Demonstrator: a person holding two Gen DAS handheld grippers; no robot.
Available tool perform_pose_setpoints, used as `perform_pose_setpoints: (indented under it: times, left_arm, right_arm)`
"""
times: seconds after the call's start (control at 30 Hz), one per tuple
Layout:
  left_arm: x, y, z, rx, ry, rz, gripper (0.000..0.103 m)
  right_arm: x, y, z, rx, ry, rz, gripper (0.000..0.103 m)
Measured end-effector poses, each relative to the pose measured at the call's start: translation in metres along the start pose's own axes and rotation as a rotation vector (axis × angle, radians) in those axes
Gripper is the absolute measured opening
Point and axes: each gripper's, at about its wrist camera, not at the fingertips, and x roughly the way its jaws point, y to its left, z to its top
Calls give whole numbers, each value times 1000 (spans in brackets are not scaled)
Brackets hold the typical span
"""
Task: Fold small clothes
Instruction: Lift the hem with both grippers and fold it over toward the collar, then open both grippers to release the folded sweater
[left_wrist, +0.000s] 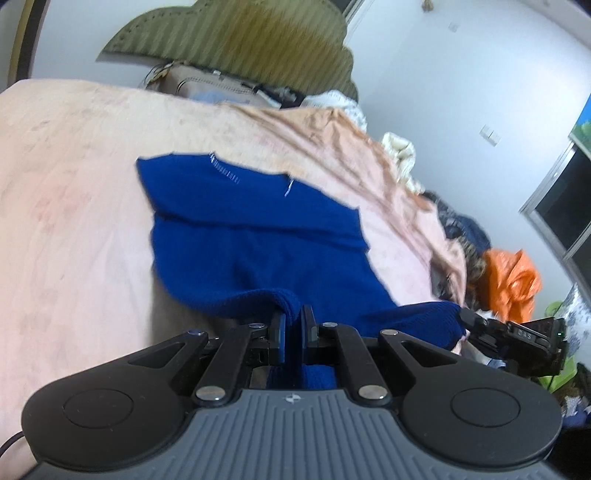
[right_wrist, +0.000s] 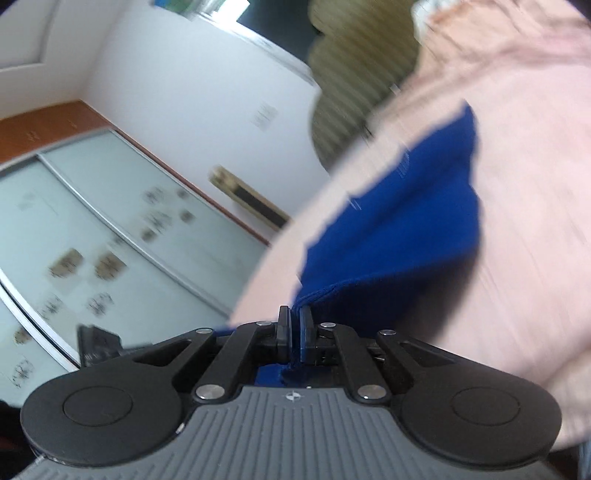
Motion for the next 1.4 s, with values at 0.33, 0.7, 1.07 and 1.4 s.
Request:
perform_pose_setpoints:
  times: [0.33, 0.7, 1.07, 1.4]
  left_arm:
    - [25, 0, 68, -40, -79, -31, 7]
    - [166, 51, 189, -84, -85, 198, 7]
    - [270, 147, 203, -148, 67, 331, 37]
    - [243, 128, 198, 10, 11, 390, 85]
  right_arm:
    - [44, -20, 78, 113, -182, 65, 8]
    - [144, -94, 183, 192, -272, -35, 8]
    - [245, -178, 232, 106, -183, -457, 19]
    - [313, -148, 219, -341, 109, -676, 59]
